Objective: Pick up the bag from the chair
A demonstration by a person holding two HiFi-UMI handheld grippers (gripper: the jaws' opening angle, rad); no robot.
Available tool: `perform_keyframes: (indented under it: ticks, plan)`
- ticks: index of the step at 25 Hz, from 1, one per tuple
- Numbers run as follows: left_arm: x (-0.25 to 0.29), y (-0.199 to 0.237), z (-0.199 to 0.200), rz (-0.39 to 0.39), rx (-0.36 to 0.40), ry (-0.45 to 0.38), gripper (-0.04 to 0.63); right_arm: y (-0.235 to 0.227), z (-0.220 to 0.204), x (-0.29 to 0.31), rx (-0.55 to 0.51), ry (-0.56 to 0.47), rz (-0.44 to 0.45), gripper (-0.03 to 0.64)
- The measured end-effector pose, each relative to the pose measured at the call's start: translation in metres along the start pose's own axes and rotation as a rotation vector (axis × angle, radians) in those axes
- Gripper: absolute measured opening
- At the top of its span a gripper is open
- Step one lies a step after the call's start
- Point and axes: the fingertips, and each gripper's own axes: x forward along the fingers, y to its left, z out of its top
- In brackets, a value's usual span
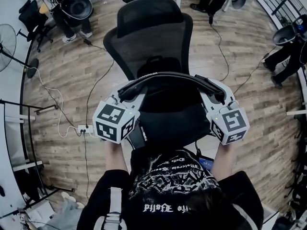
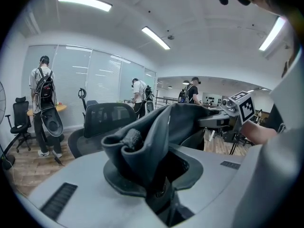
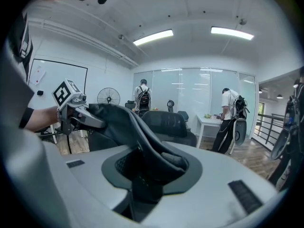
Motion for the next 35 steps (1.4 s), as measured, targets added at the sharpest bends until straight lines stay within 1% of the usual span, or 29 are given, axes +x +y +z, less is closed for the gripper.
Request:
perform_keyframes:
  ticks: [6,14,30,35]
  plan:
    - [0.002,0.0,0.002,-0.002,0.006,-0.009,0.089,-0.003,0.002,0.001,-0.035,-0.017,-0.024,0.115]
    - [0.002,0.001,-0.005,0.015,0.015,-0.006,0.089,0.001,-0.006,0.003,-0.052,0.006,-0.006,0.109]
    - [0.006,0.006,-0.012,0.018,0.005,-0.005,0.089,0.002,-0.011,0.012,-0.073,0.02,0.002,0.106]
    - [0.005,0.001,-0.017,0.02,0.003,-0.003,0.089,0.003,-0.017,0.008,-0.08,0.023,0.005,0.106]
